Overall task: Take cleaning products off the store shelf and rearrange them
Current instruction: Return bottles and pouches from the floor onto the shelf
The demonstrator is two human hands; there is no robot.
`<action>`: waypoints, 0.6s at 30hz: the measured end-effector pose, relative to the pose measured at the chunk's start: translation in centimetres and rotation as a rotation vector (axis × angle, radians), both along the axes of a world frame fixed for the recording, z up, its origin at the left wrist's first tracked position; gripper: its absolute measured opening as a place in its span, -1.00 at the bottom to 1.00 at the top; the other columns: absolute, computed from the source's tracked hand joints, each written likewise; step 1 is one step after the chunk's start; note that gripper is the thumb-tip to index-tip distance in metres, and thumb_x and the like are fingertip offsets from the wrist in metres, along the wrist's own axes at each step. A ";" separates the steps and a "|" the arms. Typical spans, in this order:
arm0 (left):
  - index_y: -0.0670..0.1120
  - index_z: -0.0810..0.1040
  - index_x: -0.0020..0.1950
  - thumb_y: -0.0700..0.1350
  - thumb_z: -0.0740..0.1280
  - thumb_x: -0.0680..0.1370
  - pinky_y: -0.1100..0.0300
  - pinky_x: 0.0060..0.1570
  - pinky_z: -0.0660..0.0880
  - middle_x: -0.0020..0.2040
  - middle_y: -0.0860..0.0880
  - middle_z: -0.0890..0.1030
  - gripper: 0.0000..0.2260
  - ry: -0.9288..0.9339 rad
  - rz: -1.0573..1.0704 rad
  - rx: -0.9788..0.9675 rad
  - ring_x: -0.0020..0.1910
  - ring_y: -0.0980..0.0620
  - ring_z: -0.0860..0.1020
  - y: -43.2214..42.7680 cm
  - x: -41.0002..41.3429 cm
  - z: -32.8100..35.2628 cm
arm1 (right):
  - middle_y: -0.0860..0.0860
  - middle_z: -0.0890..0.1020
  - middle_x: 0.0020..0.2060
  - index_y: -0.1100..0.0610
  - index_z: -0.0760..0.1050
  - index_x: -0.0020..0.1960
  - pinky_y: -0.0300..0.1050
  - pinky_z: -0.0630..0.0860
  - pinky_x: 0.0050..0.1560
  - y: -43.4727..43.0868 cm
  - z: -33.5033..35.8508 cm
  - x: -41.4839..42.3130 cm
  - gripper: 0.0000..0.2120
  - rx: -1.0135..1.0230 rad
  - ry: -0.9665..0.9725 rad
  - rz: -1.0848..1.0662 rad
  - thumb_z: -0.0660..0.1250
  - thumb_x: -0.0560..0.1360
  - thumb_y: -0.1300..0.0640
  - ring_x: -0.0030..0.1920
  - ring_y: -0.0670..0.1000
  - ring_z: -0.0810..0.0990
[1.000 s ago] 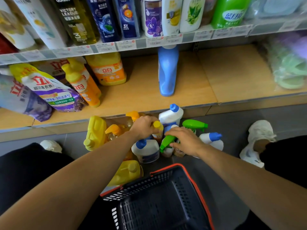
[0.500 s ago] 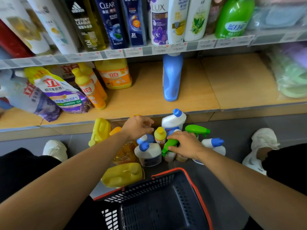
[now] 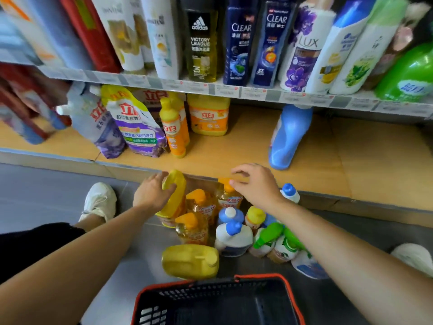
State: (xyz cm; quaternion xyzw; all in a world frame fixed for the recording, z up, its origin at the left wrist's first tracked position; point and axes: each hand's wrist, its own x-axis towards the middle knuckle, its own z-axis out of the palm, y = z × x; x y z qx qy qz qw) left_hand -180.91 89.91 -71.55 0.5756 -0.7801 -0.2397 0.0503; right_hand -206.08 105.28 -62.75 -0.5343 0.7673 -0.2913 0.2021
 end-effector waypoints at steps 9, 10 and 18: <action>0.11 0.38 0.47 0.36 0.16 0.55 -0.04 0.20 0.48 0.29 -0.01 0.53 -0.44 0.218 0.130 -0.149 0.26 -0.06 0.48 1.0 0.4 -6.8 | 0.01 0.57 0.17 0.08 0.49 0.37 -0.28 0.52 -0.12 -16.0 1.5 5.3 -0.45 -0.147 -0.146 0.099 0.55 0.43 0.06 0.04 0.01 0.60; 0.10 0.40 0.44 0.39 0.12 0.54 -0.01 0.18 0.48 0.26 0.01 0.53 -0.42 0.212 0.129 -0.167 0.23 -0.04 0.48 0.9 0.3 -7.0 | 0.04 0.56 0.22 0.10 0.47 0.39 -0.26 0.54 -0.06 -17.5 1.3 6.0 -0.41 -0.178 -0.132 0.105 0.57 0.42 0.07 0.10 0.02 0.59; 0.02 0.52 0.36 0.35 0.17 0.54 0.06 0.07 0.49 0.23 0.02 0.55 -0.44 0.275 0.168 -0.246 0.13 0.00 0.47 1.3 0.0 -8.1 | 0.02 0.49 0.12 0.11 0.50 0.36 -0.11 0.47 0.19 -23.5 -0.1 9.0 -0.35 -0.339 -0.074 -0.038 0.61 0.33 0.02 0.17 0.06 0.52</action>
